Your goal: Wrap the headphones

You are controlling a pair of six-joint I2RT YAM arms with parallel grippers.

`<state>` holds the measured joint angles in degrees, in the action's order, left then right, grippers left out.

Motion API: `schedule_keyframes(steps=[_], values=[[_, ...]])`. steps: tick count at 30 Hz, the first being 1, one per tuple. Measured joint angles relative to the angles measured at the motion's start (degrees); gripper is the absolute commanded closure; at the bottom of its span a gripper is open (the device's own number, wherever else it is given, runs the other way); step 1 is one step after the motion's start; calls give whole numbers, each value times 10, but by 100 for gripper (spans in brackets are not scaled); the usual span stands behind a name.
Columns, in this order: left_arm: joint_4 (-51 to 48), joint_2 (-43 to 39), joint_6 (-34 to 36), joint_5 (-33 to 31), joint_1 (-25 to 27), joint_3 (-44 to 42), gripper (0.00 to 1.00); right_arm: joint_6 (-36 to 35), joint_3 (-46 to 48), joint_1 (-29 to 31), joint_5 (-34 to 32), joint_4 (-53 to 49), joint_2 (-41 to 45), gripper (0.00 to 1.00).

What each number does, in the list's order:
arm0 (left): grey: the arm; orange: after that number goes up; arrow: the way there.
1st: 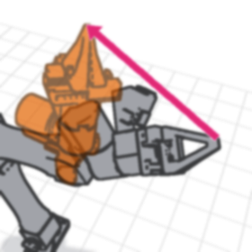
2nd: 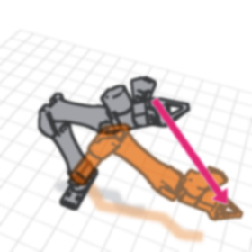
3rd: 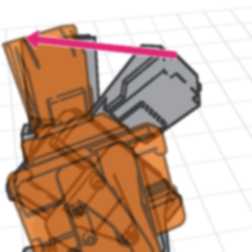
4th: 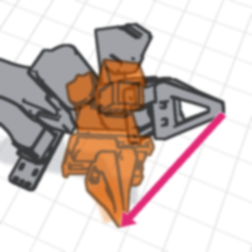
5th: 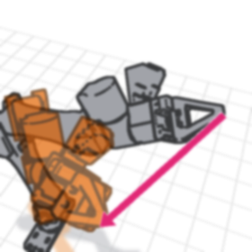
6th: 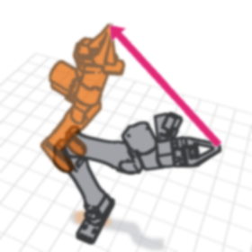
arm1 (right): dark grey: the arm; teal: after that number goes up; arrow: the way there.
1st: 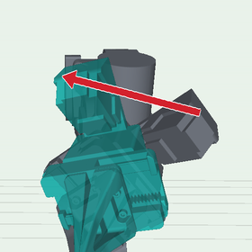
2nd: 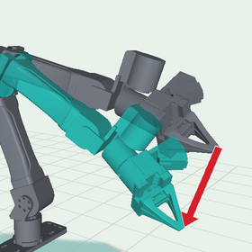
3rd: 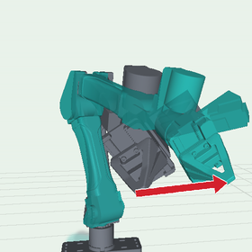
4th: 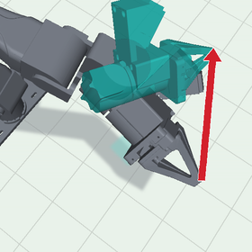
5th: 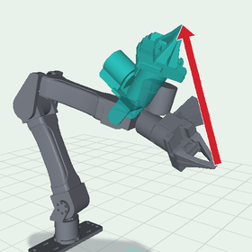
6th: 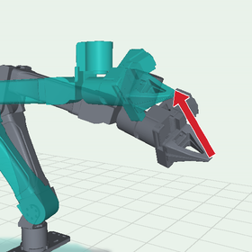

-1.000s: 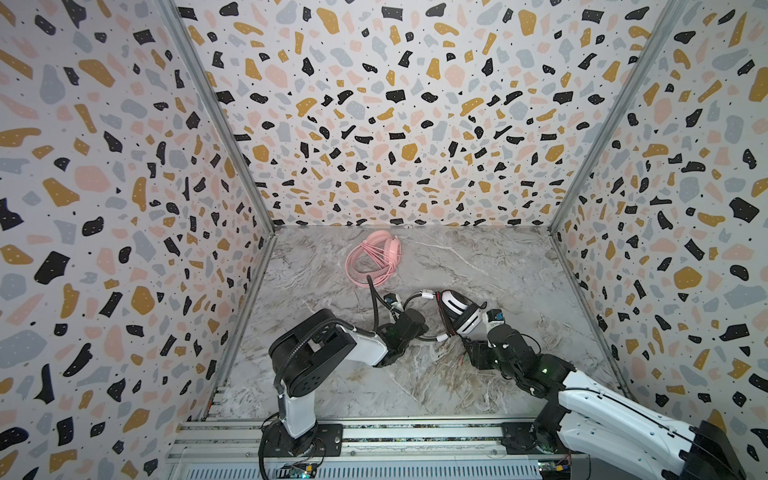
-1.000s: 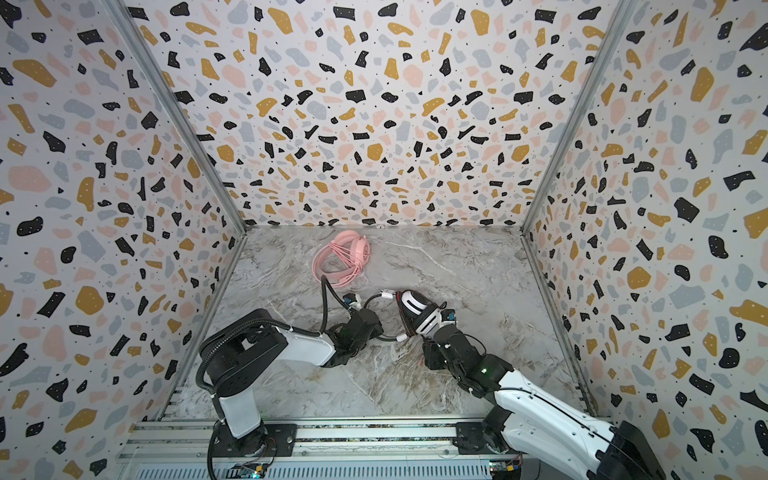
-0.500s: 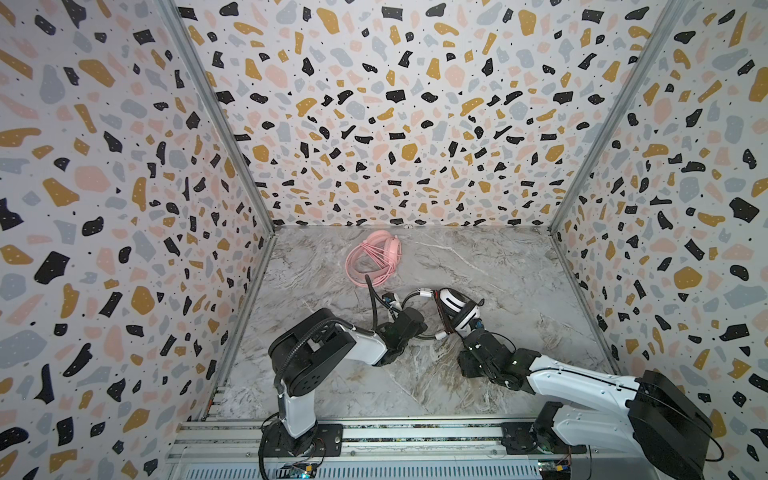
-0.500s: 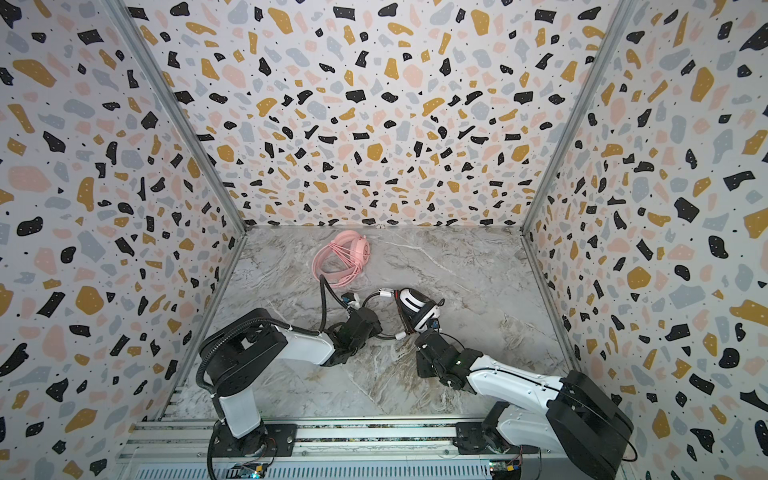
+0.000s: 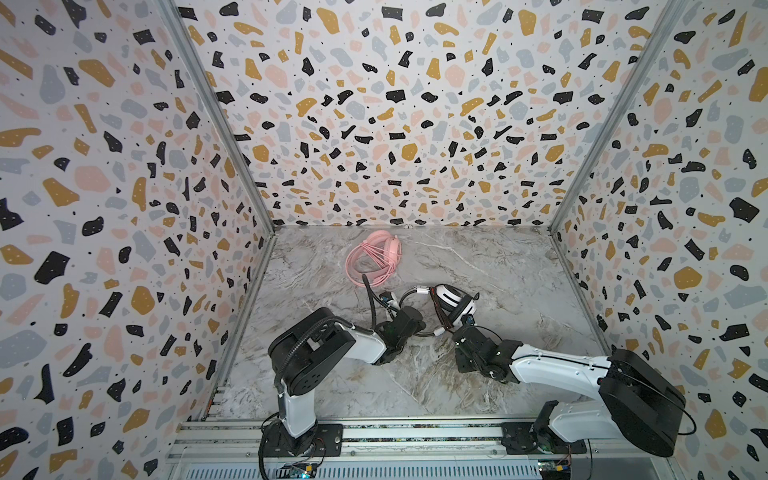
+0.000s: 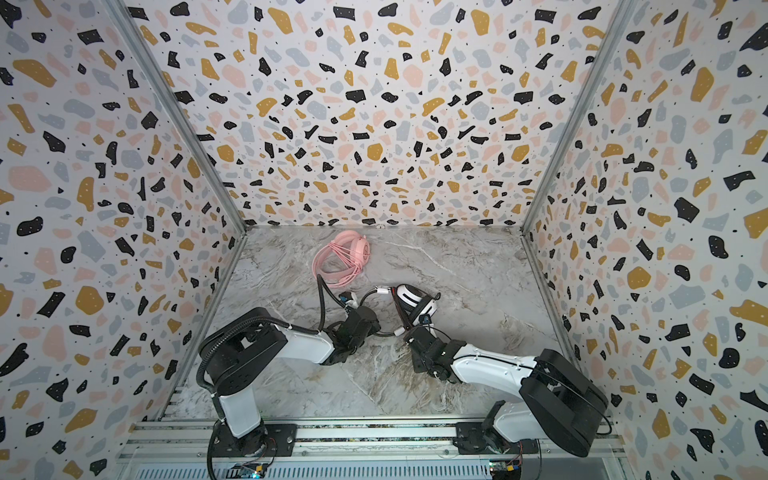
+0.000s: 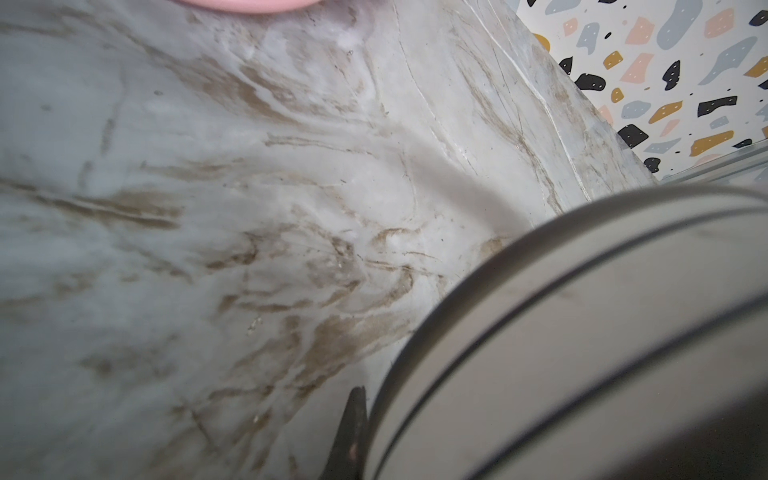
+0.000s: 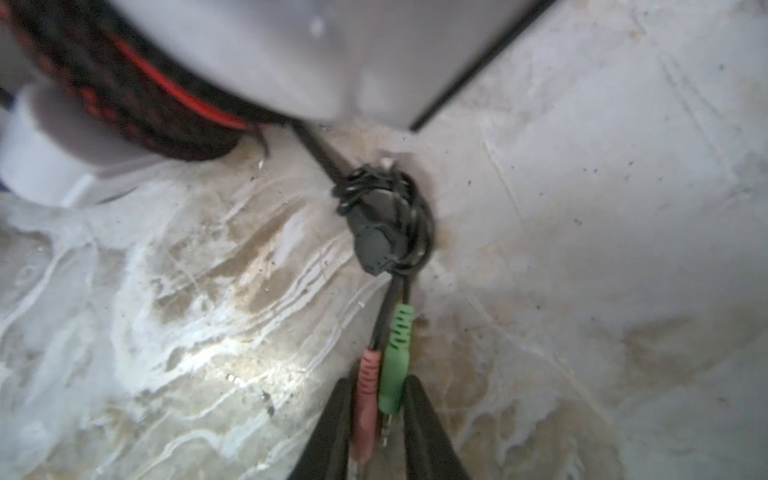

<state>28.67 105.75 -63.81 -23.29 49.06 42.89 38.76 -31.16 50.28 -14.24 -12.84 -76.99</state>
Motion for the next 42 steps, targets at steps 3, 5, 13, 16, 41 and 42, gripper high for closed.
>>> schedule_keyframes(steps=[3,5,13,16,41,42], values=[[-1,6,0,5,-1,0,99,7,-2,11,-5,-13,5,96],[-1,6,0,8,-1,2,99,11,0,20,-4,-27,16,98],[-3,3,2,18,2,2,99,25,21,48,-5,-78,122,100],[-3,0,2,18,2,2,99,28,21,54,-7,-89,162,100],[-22,1,14,18,2,16,100,-4,-30,83,12,-117,261,100],[-22,1,14,17,2,16,100,-6,-34,82,10,-115,256,100]])
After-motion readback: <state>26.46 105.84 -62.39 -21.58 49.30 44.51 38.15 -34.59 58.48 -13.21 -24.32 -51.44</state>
